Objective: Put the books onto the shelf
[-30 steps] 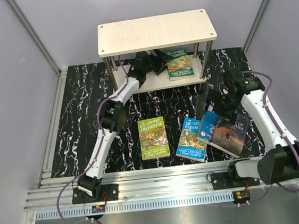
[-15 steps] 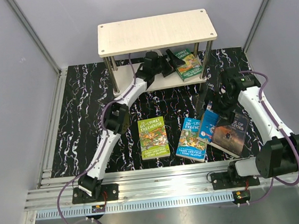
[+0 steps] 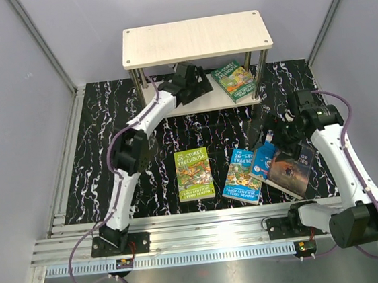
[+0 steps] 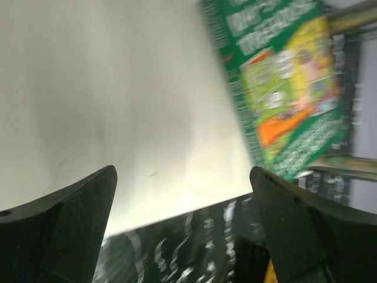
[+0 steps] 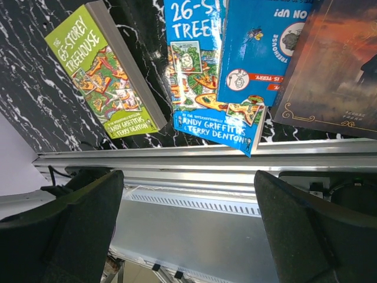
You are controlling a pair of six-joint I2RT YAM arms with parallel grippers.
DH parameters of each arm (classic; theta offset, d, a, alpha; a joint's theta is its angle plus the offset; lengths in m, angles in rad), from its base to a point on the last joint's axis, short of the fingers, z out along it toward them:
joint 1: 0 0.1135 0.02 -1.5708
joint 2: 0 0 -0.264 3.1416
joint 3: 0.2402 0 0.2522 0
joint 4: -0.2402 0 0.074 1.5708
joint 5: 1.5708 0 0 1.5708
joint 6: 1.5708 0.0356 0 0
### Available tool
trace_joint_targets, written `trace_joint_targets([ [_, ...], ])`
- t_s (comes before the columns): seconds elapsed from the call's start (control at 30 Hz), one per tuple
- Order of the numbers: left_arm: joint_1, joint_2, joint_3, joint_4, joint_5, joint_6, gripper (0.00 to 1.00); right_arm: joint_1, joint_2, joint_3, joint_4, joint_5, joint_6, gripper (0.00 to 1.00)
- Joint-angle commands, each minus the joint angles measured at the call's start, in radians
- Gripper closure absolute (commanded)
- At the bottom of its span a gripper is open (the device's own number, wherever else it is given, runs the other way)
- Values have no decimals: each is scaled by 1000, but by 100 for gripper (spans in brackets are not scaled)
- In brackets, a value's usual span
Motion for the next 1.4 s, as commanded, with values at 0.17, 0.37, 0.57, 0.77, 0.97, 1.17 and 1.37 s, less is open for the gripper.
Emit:
trace_joint_targets([
  [0.17, -79, -371, -298, -155, -192, 105, 1, 4, -56, 2, 22, -90, 6, 0],
  [0.37, -138, -609, -673, -168, -206, 70, 1, 6, -88, -95, 117, -234, 66, 0],
  [0.57, -138, -853, -1004, -224, -239, 38, 1, 49, 40, -273, 361, -409, 149, 0],
  [0.77, -138, -974, -1267, -158, -157, 9, 1, 162, 282, -269, 634, -405, 224, 0],
  [0.97, -140, -988, -1453, -30, -28, -4, 1, 230, 604, -178, 760, -396, 201, 0],
  [1.17, -138, -954, -1594, 179, 101, -56, 1, 269, 764, -173, 828, -400, 196, 0],
  [1.37, -140, -869, -1652, 437, 256, -114, 1, 351, 861, -167, 880, -411, 230, 0],
])
